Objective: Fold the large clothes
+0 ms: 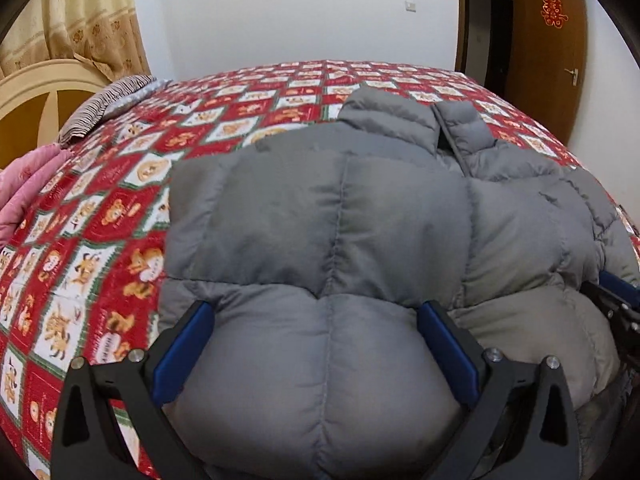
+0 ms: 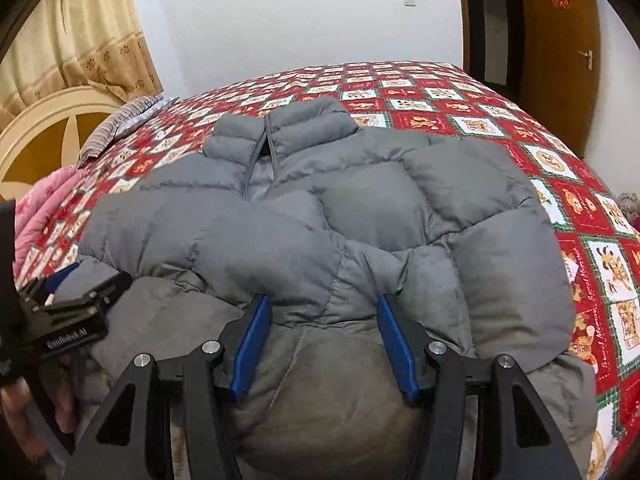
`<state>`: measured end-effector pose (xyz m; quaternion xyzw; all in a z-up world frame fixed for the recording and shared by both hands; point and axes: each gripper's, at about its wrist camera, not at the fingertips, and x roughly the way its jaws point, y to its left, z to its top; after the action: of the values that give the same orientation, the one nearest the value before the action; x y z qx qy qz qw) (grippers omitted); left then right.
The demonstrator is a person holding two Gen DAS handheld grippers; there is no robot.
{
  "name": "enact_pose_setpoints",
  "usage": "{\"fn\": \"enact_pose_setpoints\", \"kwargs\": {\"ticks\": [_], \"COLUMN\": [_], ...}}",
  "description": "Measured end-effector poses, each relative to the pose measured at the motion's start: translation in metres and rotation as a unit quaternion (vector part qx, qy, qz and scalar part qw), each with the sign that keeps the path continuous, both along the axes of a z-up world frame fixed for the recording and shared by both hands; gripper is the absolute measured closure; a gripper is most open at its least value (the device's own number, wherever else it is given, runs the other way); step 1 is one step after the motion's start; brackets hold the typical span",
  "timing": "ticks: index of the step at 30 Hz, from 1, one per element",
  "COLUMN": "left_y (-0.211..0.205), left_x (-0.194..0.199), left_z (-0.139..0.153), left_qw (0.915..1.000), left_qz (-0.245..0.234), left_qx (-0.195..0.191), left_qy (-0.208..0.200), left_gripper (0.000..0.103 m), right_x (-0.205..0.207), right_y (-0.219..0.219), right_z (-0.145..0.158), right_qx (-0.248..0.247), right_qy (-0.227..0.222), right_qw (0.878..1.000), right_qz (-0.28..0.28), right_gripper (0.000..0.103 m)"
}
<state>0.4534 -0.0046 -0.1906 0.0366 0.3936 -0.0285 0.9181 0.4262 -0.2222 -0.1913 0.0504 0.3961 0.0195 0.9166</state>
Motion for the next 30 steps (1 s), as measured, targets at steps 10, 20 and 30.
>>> {"fn": "enact_pose_setpoints", "kwargs": {"ticks": [10, 20, 30], "left_y": [-0.007, -0.009, -0.010], "left_x": [0.003, 0.007, 0.009], "left_z": [-0.010, -0.016, -0.018], "left_qw": [0.9997, 0.9994, 0.9993], "left_qz": [0.003, 0.002, 0.003], "left_qx": [0.023, 0.026, 0.029], "left_qy": [0.007, 0.021, 0.023], "left_gripper": [0.000, 0.000, 0.000], "right_x": [0.001, 0.002, 0.002], "right_y": [0.005, 0.017, 0.022], "right_z": [-0.014, -0.019, -0.021], "right_qx": [-0.023, -0.070, -0.090], "right_qy": [0.006, 0.012, 0.013], "right_qw": [1.000, 0.997, 0.996], "right_qz": [-0.004, -0.007, -0.009], "right_gripper": [0.046, 0.044, 0.044]}}
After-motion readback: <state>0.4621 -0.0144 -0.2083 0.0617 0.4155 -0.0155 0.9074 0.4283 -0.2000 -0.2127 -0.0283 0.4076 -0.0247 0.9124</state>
